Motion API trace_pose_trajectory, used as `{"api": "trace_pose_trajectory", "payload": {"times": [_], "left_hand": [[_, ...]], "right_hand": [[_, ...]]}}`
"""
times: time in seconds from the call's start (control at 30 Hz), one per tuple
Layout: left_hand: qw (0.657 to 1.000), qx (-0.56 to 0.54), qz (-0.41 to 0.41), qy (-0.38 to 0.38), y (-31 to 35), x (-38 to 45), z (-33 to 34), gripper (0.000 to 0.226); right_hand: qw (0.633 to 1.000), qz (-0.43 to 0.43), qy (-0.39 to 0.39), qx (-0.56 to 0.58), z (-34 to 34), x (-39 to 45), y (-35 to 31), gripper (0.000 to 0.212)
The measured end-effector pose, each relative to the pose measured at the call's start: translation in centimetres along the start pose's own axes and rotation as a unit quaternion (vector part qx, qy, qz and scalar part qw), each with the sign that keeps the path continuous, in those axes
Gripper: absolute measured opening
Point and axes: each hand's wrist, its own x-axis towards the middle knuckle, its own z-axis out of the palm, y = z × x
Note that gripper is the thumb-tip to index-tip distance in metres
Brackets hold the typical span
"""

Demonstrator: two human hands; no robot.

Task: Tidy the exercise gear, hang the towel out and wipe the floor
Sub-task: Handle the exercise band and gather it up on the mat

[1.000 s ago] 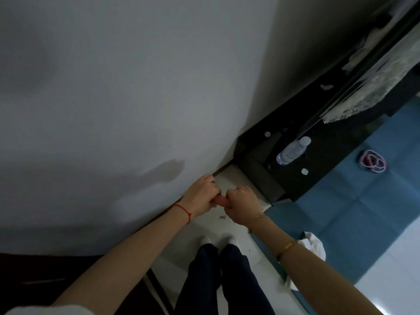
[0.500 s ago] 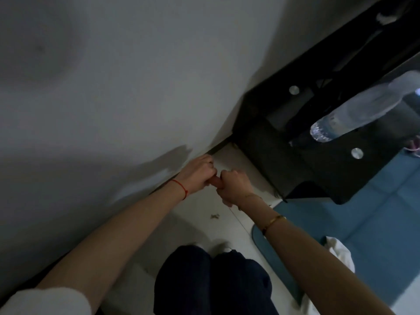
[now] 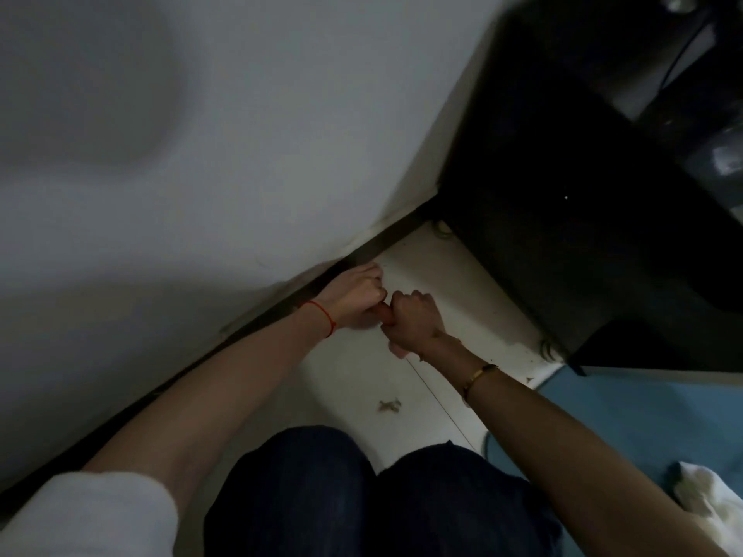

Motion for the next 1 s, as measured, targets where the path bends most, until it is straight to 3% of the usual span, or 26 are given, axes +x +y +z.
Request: {"api": "trace_pose_trajectory", "payload": {"times": [0.27, 0.47, 0.53, 0.7, 0.83, 1.0], "left_hand": [[0.999, 0.032, 0.024, 0.009, -0.7, 1.1, 4.3, 0.017], [0.998, 0.055, 0.029, 0.010, -0.8, 1.2, 5.8, 0.015], [0.998, 0.045, 0.019, 0.049, -0.9, 0.9, 6.4, 0.015], [0.992, -0.041, -0.052, 0.106, -0.8, -0.8, 5.7, 0.049], [0.987, -0.089, -0.095, 0.096, 0.0, -3.3, 3.5, 0.061], [0.964, -0.184, -0.160, 0.110, 4.3, -8.8, -6.0, 0.077]], "right_hand": [[0.999, 0.027, -0.039, 0.002, 2.8, 1.0, 0.3, 0.023], [0.999, 0.034, -0.026, 0.020, 3.8, 1.2, 0.5, 0.019], [0.998, 0.045, -0.016, 0.034, 4.0, 1.2, 0.7, 0.015], [0.994, 0.062, -0.023, 0.086, 4.3, 1.0, 1.0, 0.019], [0.990, 0.079, -0.017, 0.117, 2.4, -0.9, 0.9, 0.046], [0.982, 0.099, -0.015, 0.159, -4.9, -6.5, -0.3, 0.060]]}}
